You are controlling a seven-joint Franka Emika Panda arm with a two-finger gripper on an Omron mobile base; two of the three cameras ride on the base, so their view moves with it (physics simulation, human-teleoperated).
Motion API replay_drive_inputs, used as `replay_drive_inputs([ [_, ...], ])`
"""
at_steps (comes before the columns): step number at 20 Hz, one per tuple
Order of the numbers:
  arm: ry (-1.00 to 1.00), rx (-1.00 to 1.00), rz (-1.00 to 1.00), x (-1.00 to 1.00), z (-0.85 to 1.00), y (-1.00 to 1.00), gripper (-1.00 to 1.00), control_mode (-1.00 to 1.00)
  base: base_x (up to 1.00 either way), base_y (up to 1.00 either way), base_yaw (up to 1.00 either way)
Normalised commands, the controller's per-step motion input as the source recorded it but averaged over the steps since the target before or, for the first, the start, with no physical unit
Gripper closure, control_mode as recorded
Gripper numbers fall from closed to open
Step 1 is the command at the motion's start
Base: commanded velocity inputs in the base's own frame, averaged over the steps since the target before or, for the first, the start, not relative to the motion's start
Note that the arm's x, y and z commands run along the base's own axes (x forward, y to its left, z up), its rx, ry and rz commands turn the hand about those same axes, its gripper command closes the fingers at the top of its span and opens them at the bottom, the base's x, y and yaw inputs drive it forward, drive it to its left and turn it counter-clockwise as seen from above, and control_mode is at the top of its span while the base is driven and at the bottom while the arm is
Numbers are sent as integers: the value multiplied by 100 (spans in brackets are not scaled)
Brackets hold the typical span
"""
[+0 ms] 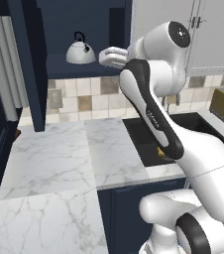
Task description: Open the cabinet, pick the kettle from the cabinet, and place it in the sink.
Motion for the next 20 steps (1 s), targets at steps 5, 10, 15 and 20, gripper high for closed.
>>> replay_drive_inputs([
  [5,-12,-8,3,34,8,4,-100,-100,0,0,0],
  [10,-5,-7,2,38,11,5,-100,-100,0,0,0],
  [15,0,-11,0,43,14,7,-100,-100,0,0,0],
  [20,0,-11,2,37,14,7,-100,-100,0,0,0],
])
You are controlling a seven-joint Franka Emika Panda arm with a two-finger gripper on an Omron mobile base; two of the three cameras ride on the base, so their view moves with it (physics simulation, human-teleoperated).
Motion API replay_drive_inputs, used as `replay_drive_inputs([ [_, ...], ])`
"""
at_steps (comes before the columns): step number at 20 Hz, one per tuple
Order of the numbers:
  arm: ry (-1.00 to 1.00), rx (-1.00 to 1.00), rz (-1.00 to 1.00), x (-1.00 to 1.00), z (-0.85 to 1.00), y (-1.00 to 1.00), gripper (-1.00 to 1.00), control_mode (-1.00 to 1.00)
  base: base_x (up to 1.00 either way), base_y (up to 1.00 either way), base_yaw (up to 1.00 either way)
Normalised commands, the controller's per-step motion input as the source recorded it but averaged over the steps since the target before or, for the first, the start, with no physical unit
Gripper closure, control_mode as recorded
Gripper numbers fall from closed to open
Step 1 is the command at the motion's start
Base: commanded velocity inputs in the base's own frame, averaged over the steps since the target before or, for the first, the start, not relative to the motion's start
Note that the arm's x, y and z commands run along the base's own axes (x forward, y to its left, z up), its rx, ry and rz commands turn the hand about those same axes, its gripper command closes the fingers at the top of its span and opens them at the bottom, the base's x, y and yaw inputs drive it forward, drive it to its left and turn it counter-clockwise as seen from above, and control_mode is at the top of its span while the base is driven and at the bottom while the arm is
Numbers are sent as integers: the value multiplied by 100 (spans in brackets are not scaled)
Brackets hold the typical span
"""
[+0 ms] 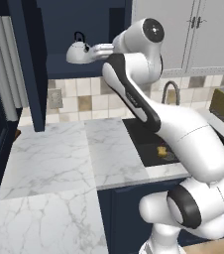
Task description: Open the cabinet, pick the kettle from the cabinet, and place it in the sink.
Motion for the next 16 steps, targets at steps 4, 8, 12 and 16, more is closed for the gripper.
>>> replay_drive_inputs([
  [4,0,-7,1,35,8,6,-100,-100,0,0,0],
  [8,-3,-2,4,25,1,4,-100,-100,0,0,0],
  [12,-2,-1,3,26,-1,10,-100,-100,0,0,0],
  [16,-6,0,2,22,-4,4,-100,-100,0,0,0],
])
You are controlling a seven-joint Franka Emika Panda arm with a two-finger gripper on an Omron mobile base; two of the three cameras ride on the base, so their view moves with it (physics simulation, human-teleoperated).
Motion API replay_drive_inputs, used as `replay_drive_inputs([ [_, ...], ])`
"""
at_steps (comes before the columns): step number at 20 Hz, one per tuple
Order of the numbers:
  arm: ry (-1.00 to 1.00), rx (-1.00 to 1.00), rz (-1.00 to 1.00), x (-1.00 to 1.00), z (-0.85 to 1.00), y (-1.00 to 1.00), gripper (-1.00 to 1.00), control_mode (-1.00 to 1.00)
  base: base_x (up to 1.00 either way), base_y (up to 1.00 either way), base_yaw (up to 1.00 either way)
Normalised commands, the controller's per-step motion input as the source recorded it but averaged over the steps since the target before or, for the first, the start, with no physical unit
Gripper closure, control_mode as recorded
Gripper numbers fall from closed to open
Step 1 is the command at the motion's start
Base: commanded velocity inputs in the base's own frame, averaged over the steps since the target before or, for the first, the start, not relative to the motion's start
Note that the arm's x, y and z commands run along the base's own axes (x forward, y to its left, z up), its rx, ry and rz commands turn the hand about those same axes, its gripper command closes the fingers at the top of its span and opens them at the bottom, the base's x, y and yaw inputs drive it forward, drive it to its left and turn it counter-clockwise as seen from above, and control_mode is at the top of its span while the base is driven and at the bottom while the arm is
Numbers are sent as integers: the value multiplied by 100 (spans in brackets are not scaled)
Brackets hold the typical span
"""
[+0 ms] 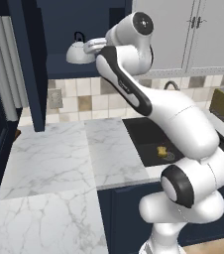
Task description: Open the cabinet, pick the kettle from the cabinet, and place it in the sink.
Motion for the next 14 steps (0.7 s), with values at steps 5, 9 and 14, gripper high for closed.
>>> replay_drive_inputs([
  [5,-7,-1,0,23,-3,10,-100,-100,0,0,0],
  [9,-1,-3,0,22,0,11,-100,-100,0,0,0],
  [14,0,-1,-1,22,-1,15,-100,-100,0,0,0],
])
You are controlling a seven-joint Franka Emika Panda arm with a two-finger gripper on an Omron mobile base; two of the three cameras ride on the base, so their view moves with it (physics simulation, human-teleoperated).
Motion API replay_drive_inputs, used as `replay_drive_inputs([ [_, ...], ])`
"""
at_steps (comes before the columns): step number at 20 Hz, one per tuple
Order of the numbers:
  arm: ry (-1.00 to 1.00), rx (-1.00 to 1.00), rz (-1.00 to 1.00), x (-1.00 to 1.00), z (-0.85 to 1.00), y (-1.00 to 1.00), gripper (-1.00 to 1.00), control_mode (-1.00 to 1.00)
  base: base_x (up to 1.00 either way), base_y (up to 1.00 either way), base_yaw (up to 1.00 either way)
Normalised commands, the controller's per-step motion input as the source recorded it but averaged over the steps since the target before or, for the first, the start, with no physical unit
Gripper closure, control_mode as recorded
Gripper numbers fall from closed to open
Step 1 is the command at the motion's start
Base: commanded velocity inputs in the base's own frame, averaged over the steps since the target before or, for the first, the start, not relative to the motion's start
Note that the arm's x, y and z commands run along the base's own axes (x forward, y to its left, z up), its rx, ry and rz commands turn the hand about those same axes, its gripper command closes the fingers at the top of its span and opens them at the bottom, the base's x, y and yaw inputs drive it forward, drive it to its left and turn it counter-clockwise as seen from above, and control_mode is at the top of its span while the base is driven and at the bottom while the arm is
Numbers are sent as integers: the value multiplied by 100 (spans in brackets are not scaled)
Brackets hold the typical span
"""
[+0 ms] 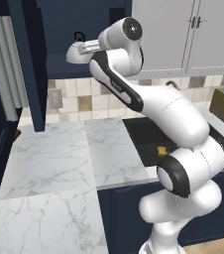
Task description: Open the cabinet, pick the kettle from the cabinet, and place it in the sink.
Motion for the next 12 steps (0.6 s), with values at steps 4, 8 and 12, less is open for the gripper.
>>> replay_drive_inputs([
  [4,4,0,0,26,0,12,-100,-100,0,0,0],
  [8,2,0,0,22,0,6,-100,-100,0,0,0],
  [12,0,0,0,18,0,1,-100,-100,0,0,0],
])
